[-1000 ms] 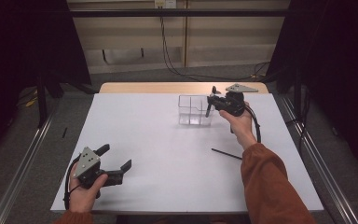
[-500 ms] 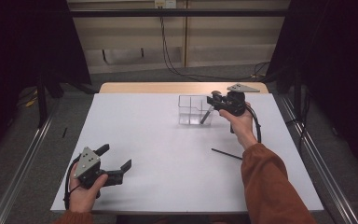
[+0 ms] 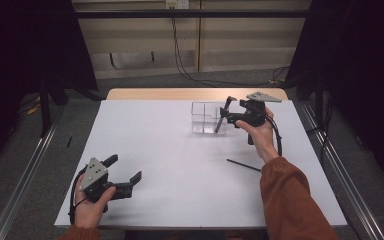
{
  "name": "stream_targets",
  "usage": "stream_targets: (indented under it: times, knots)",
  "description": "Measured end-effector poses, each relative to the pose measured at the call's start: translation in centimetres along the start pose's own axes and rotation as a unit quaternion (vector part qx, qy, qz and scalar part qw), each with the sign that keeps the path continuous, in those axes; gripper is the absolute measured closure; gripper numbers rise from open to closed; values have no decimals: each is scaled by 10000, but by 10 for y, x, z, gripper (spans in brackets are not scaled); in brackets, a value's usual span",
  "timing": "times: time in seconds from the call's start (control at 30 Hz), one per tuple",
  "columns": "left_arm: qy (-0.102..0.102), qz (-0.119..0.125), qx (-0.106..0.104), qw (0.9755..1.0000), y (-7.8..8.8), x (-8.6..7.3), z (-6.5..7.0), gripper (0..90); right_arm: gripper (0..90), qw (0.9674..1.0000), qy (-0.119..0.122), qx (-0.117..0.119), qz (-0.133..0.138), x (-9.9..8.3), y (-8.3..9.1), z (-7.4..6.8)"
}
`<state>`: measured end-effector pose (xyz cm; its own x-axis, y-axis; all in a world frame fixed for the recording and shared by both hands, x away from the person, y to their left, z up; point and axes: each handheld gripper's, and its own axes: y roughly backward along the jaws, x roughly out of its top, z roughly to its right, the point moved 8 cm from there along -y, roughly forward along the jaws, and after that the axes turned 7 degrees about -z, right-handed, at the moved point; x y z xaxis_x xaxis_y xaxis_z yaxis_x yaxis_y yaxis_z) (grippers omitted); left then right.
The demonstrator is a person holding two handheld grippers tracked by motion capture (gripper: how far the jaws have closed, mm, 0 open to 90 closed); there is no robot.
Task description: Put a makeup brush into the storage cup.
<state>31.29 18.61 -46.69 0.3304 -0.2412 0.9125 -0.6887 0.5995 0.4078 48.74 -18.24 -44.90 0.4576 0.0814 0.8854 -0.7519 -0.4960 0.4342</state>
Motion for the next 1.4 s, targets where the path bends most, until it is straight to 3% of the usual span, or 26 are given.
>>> stream_targets:
  times: [0.23, 0.47, 0.7, 0.77, 0.97, 1.4]
  knots:
    - [9, 0, 5, 10000, 0, 0, 0, 22, 0, 9999, -3, 140, -38, -4, 8, -1]
    - [1, 0, 14, 10000, 0, 0, -1, 22, 0, 9999, -30, 123, 4, -10, 18, 0]
    - [20, 5, 21, 10000, 0, 0, -1, 22, 2, 9999, 127, 78, 56, -17, 31, -5]
    - [17, 1, 20, 10000, 0, 0, -1, 22, 4, 9998, 48, 164, 107, -17, 36, -7]
    - [60, 29, 42, 10000, 1, 0, -2, 22, 0, 9994, 124, 279, 150, -21, 50, -11]
    - [74, 36, 52, 10000, 1, 1, -2, 22, 0, 9997, 183, 105, 104, -38, 74, -9]
